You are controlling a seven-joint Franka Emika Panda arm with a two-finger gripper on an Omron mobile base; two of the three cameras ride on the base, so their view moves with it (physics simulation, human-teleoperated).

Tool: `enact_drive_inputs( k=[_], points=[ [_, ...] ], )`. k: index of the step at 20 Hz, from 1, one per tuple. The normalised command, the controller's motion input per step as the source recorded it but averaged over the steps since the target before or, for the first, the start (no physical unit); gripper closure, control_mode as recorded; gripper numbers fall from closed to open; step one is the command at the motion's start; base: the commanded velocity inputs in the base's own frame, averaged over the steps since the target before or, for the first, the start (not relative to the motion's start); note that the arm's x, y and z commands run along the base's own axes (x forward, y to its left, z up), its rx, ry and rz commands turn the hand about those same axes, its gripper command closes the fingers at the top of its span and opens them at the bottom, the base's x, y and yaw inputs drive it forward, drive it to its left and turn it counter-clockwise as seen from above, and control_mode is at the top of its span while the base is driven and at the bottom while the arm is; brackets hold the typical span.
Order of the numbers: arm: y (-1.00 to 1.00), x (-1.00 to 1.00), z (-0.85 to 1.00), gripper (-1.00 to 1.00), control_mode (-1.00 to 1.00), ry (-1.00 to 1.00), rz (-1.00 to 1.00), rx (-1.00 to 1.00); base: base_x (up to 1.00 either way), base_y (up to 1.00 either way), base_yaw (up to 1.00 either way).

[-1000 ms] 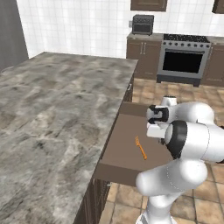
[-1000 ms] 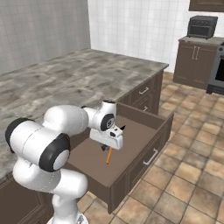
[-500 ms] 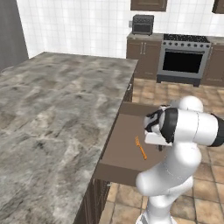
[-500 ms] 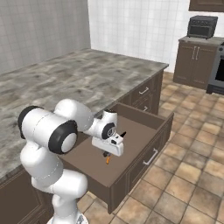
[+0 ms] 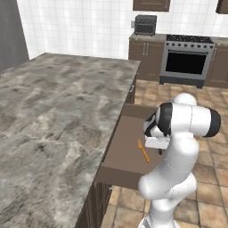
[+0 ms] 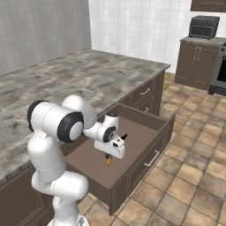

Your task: Pick up the metallic utensils from the counter and place them in the open drawer. Make sure not to pick up any wooden utensils.

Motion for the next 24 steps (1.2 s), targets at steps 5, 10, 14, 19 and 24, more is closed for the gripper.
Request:
enact_drive_inputs(
  k=[5,10,14,19,24],
  points=[
    [-0.09,0.53,-0.03,1.0,-1.0,0.0,0.0,0.0,0.0,0.0,0.0],
    [-0.22,0.63,-0.18,1.0,-1.0,0.0,0.0,0.0,0.0,0.0,0.0],
    [-0.22,0.39,-0.36,1.0,-1.0,0.0,0.0,0.0,0.0,0.0,0.0],
    [-0.02,0.09,-0.58,1.0,-1.0,0.01,0.0,0.0,0.0,0.0,0.0],
    [0.0,0.0,-0.18,1.0,-1.0,0.01,0.0,0.0,0.0,0.0,0.0]
  ],
)
